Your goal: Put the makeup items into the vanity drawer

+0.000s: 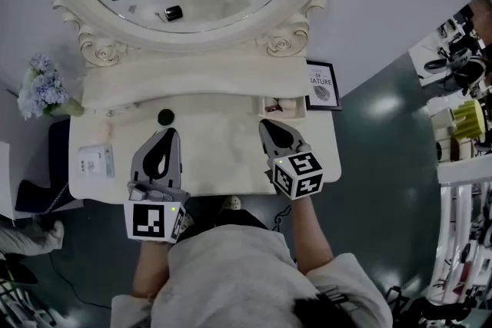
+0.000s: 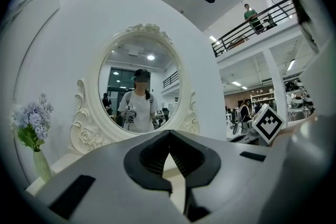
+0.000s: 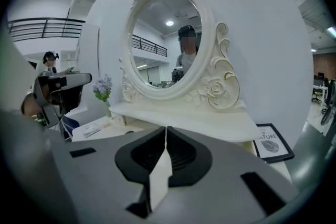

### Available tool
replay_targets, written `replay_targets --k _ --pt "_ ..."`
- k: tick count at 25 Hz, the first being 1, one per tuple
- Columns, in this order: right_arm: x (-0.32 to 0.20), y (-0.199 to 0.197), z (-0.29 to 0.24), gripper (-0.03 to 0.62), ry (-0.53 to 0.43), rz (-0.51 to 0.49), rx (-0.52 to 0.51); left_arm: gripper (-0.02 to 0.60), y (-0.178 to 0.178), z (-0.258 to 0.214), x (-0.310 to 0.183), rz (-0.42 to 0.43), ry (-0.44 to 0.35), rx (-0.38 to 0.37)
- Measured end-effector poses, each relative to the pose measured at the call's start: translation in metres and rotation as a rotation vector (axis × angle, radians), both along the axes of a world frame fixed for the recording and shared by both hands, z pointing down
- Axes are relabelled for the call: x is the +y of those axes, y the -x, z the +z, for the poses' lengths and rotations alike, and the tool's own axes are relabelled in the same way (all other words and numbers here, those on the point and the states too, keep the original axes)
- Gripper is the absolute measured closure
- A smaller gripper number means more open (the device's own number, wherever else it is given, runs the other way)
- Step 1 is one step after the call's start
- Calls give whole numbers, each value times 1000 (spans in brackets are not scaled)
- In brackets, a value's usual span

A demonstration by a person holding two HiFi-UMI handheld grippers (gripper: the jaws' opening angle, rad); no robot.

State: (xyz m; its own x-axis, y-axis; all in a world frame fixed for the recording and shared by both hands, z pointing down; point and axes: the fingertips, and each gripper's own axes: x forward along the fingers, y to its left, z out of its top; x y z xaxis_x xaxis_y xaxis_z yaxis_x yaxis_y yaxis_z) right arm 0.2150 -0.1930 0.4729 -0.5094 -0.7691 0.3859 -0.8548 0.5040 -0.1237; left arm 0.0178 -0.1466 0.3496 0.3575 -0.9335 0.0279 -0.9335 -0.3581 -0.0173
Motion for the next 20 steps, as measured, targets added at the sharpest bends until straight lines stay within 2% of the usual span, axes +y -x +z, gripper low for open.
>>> replay_targets --k 20 --pt "61 77 -68 568 -162 -56 -132 568 31 -28 38 77 -59 6"
